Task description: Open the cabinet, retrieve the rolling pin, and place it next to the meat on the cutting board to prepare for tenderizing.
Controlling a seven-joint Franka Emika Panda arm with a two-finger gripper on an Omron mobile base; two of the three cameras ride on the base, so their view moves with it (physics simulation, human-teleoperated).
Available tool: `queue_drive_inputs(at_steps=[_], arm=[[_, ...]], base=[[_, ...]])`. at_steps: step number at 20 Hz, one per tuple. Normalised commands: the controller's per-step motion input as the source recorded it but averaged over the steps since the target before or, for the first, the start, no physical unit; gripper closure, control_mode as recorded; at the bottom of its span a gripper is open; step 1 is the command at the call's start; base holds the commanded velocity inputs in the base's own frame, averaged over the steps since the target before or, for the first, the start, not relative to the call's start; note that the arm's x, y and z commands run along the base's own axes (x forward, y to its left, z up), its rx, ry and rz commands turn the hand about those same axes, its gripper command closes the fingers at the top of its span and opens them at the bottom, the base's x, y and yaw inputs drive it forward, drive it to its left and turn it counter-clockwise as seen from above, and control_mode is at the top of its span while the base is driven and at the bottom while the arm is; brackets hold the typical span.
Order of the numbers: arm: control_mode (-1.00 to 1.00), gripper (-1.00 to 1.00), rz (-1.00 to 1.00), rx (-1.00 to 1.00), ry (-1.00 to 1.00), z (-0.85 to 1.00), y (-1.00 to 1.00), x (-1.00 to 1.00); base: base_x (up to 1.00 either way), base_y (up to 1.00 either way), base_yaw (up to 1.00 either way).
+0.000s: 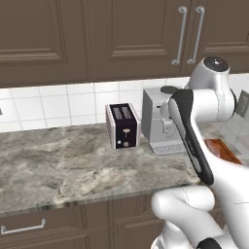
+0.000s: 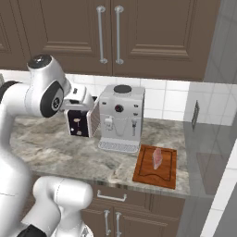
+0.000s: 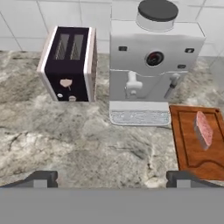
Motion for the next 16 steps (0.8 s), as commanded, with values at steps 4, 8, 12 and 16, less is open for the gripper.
queue_drive_inputs(at_steps=[4, 8, 12, 16], arm=[[-1.0, -1.0, -0.02, -0.11, -0.23, 0.46, -0.21, -0.21], [-1.0, -1.0, 0.0, -0.13, -0.25, 0.5, -0.17, -0.11], [-1.0, -1.0, 0.0, -0.15, -0.27, 0.52, -0.15, -0.01], [-1.0, -1.0, 0.0, -0.13, -0.29, 0.47, -0.17, -0.01]], base=[[0.0, 0.0, 0.0], [0.0, 0.0, 0.0], [0.0, 0.0, 0.0], [0.0, 0.0, 0.0]])
